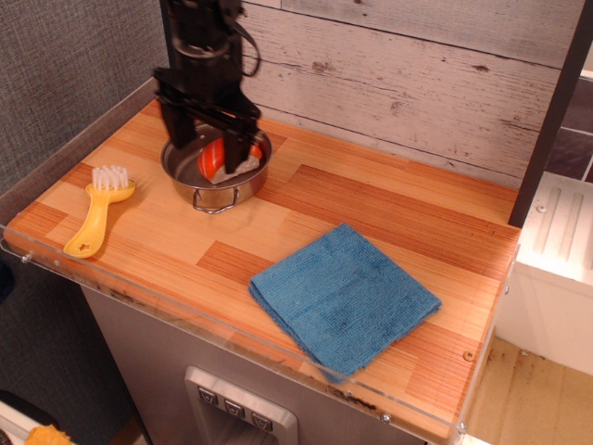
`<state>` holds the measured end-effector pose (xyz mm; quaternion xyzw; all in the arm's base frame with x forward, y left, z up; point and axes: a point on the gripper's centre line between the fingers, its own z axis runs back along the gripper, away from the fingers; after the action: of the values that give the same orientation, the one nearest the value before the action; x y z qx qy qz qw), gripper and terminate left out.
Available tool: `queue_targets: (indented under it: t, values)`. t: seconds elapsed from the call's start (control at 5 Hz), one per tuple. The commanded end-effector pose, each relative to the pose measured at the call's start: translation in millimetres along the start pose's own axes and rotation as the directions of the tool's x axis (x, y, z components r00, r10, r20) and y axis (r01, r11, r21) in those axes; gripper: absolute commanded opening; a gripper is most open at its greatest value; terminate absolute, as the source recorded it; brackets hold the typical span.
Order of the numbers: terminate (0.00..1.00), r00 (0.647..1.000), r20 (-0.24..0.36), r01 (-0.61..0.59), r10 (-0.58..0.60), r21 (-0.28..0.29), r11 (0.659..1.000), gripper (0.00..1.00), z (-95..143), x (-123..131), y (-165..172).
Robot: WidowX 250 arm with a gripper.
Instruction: Place the sushi on top of the blue towel
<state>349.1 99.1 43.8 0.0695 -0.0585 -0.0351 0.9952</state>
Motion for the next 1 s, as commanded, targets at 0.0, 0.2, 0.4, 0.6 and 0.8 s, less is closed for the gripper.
queue_targets:
  t: [0.0, 0.2, 0.4, 0.6, 0.8]
  values:
    - [0.0, 0.998, 0.063, -0.007, 0.008, -0.019, 1.0, 1.0, -8.5, 18.7, 0.2]
    - [0.0, 0.997, 0.076, -0.009, 0.011, -0.027, 1.0, 0.0, -9.0, 17.5, 1.5]
    - [0.0, 0.991, 0.13, -0.032, 0.035, -0.026, 0.999, 0.0, 11.9, 14.1, 8.5]
    - [0.0, 0.977, 0.202, -0.07, 0.075, -0.029, 0.997, 0.0, 45.8, 13.1, 17.5]
    - [0.0, 0.96, 0.276, -0.036, 0.052, -0.062, 0.997, 0.0, 90.3, 10.4, -11.0]
